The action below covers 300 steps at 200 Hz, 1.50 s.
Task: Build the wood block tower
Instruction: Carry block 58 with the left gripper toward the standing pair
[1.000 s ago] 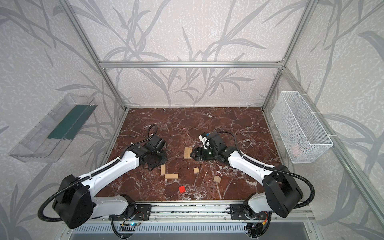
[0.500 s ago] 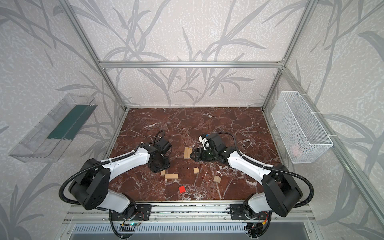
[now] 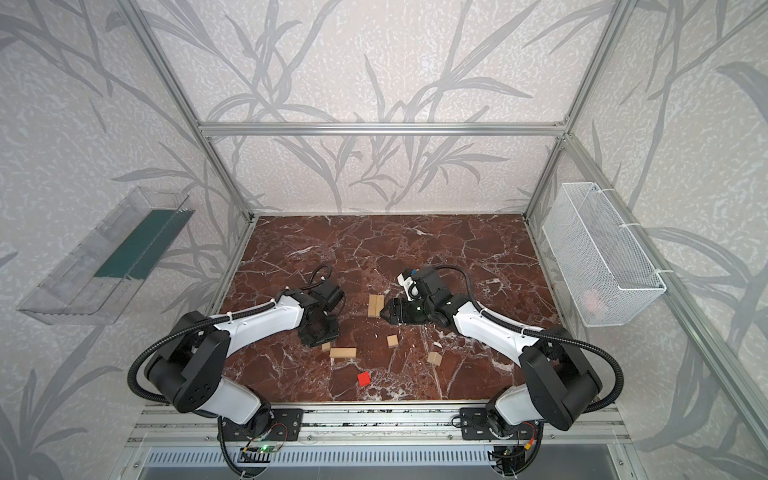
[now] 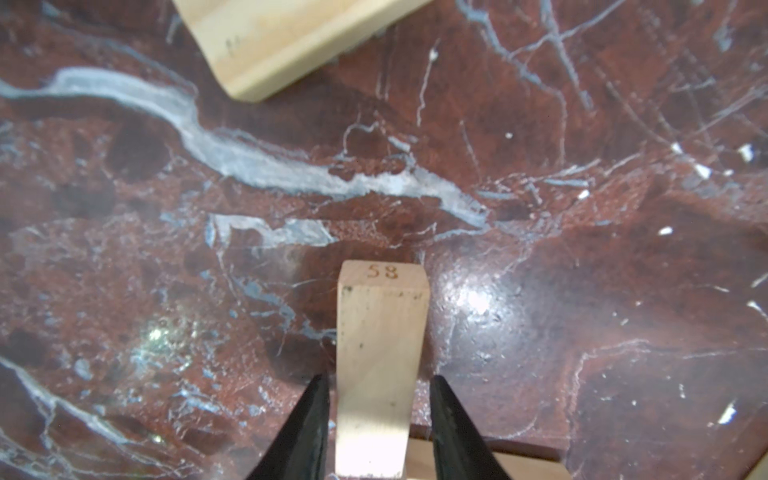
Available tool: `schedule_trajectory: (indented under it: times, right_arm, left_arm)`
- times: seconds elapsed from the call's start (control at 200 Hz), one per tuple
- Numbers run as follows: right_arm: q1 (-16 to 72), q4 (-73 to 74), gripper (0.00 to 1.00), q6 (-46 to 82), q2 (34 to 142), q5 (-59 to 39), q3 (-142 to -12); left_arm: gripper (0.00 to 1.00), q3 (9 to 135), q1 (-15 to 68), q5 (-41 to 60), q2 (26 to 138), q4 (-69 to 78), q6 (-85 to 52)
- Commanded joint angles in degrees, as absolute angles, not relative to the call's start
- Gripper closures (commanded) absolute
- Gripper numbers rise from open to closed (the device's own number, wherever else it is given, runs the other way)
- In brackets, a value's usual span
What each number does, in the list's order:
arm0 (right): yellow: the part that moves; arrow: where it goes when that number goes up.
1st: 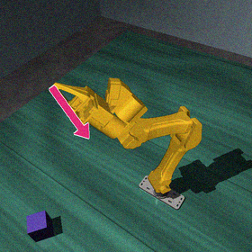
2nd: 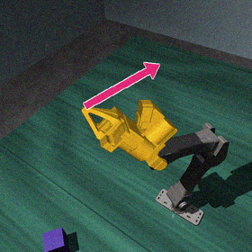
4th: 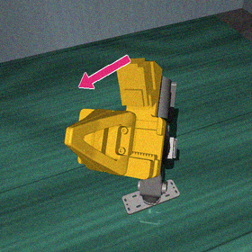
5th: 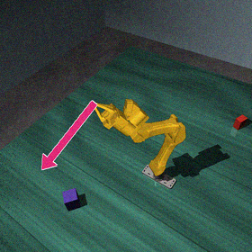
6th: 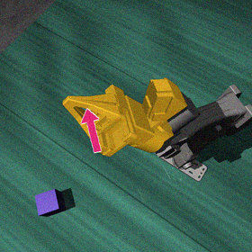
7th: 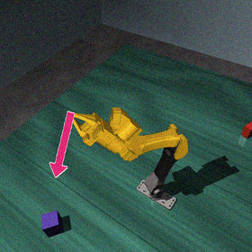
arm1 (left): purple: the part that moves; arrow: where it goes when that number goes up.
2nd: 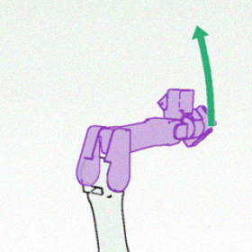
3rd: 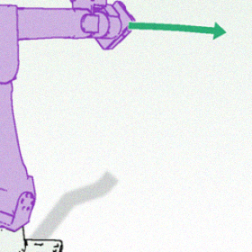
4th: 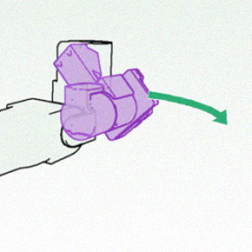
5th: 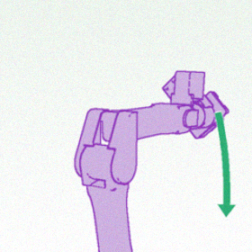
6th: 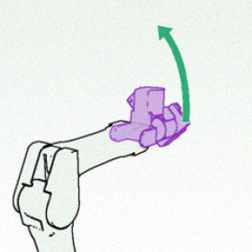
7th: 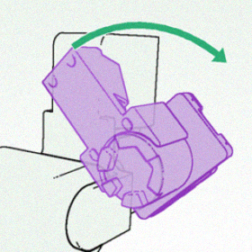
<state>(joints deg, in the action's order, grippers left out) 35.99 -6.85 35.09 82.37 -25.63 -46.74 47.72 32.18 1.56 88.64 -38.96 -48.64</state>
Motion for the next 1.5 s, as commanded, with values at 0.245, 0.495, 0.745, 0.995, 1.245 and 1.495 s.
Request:
schedule_trajectory:
  times: [0.245, 0.495, 0.745, 0.995, 1.245, 1.495]
  right_arm:
    - [35.9, -5.83, 0.22, 34.89, 83.53, -26.28, -46.41]
    - [35.88, -5.67, 0.22, 34.98, 83.67, -26.63, -46.67]
    - [35.77, -7.29, 0.22, 34.14, 82.75, -26.53, -47.79]
    - [33.52, -9.21, 0.22, 32.93, 81.73, -26.74, -48.34]
    - [30.42, -10.88, 0.22, 31.47, 80.33, -26.13, -47.91]
    - [28.23, -11.04, 0.22, 31.18, 79.15, -25.93, -47.38]
  left_arm:
    - [0.66, 47.12, 32.11, -0.13, 89.82, -37.97, -47.81]
    - [0.73, 47.06, 32.24, -0.49, 89.26, -37.81, -46.96]
    - [0.79, 48.5, 32.34, 0.07, 87.51, -39.02, -45.12]
    - [0.81, 53.95, 33.32, 1.47, 86.3, -41.74, -41.14]
    - [0.84, 61.92, 34.77, 2.45, 90.34, -42.85, -36.95]
    - [0.86, 71.29, 37.24, 3.42, 97.8, -43.75, -33.98]
